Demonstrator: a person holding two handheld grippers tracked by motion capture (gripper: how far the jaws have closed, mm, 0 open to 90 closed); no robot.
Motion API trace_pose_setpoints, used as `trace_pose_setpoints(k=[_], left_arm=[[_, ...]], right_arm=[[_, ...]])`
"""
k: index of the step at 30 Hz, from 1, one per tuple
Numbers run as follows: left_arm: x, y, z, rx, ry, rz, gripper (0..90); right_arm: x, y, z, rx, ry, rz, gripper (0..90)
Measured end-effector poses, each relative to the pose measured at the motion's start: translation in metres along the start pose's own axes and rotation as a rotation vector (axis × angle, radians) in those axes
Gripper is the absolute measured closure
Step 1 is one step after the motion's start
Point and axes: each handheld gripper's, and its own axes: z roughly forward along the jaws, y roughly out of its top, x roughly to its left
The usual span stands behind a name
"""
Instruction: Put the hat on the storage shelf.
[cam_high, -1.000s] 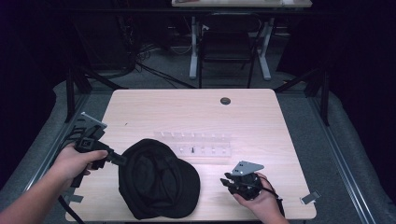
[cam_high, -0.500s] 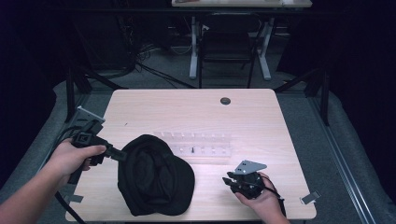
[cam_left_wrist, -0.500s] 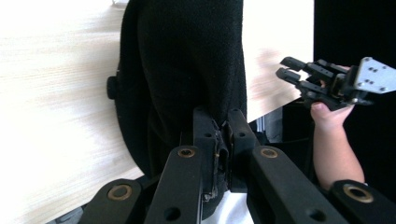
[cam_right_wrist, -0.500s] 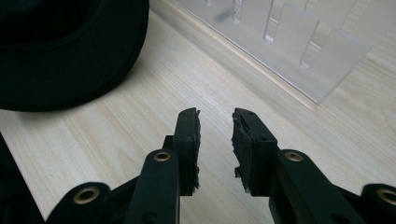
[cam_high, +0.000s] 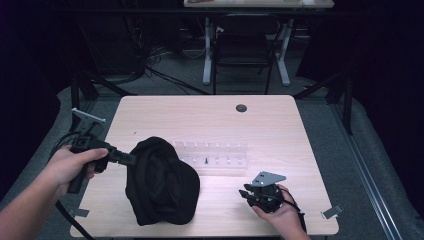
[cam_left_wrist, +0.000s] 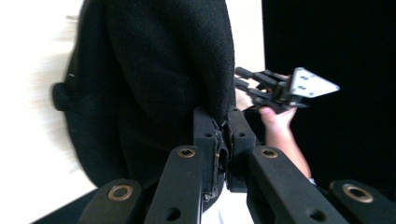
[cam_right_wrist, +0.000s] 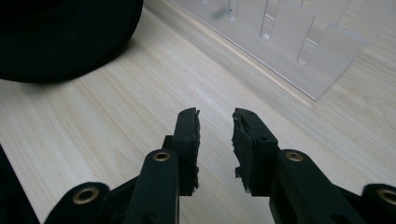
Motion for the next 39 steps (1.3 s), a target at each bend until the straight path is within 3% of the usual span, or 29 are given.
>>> trace_pose_setpoints(k=[7, 15, 22, 24, 29, 39], left_arm=[[-0.01, 0.001, -0.007, -0.025, -0.036, 0.016, 86.2], [-0.023, 0.004, -0.032, -0.099, -0.076, 0.043, 86.2], [-0.026, 0.008, -0.046, -0.161, -0.116, 0.039, 86.2], [-0.026, 0.008, -0.046, -0.174, -0.118, 0.037, 86.2], [-0.03, 0.013, -0.047, -0.216, -0.173, 0.04, 86.2], [-0.041, 0.027, -0.043, -0.265, -0.189, 0.034, 86.2]], right_arm=[[-0.001, -0.001, 0.0, 0.0, 0.001, 0.001, 70.5], [-0.002, -0.001, 0.0, -0.002, 0.0, 0.013, 70.4], [-0.001, -0.001, 0.001, -0.008, 0.0, 0.019, 70.2], [-0.001, -0.002, 0.001, -0.008, 0.001, 0.019, 70.2], [-0.002, -0.002, 0.002, -0.007, -0.002, 0.024, 70.2], [-0.002, -0.003, 0.003, -0.001, 0.001, 0.018, 70.2]])
